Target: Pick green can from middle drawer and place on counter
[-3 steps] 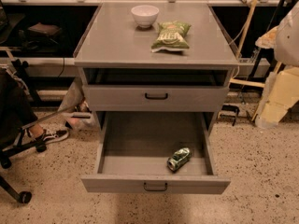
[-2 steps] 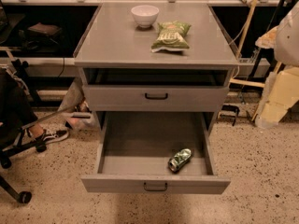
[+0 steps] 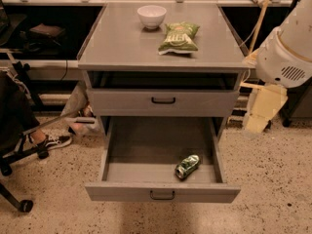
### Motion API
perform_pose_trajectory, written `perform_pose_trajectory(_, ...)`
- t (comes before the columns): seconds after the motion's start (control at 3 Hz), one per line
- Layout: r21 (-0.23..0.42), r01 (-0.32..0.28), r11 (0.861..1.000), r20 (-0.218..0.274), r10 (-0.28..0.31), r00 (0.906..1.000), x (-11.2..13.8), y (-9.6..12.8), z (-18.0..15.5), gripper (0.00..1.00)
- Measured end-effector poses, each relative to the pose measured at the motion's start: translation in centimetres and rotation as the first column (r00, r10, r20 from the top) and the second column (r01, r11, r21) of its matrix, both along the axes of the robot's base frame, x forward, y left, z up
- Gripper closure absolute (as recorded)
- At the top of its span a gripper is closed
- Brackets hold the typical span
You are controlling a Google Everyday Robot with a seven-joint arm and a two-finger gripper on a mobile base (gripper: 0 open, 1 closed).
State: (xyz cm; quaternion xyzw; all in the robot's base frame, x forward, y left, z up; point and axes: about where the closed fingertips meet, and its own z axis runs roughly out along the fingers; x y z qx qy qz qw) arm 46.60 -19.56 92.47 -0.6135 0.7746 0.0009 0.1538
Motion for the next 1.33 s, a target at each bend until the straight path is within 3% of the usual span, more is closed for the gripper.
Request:
perform_pose_trajectory(0.33,0.000,0.000,1.000,0.000,0.000,1.0000,0.0,0.0,0.0,0.00)
perform_pose_trajectory(0.67,0.072,-0.042,0.997,-0.042,0.045,0.9981,2.1,2.1,-3.9,0.00)
perform_pose_trajectory(1.0,0.200,-0.042,0.979,-0.107,0.064,0.9921,4.7,6.2,-11.8,0.00)
perform_pose_trajectory(1.33,0.273,0.000,0.962,-0.123,0.035,0.9918,8.1,9.1,-19.2,0.00)
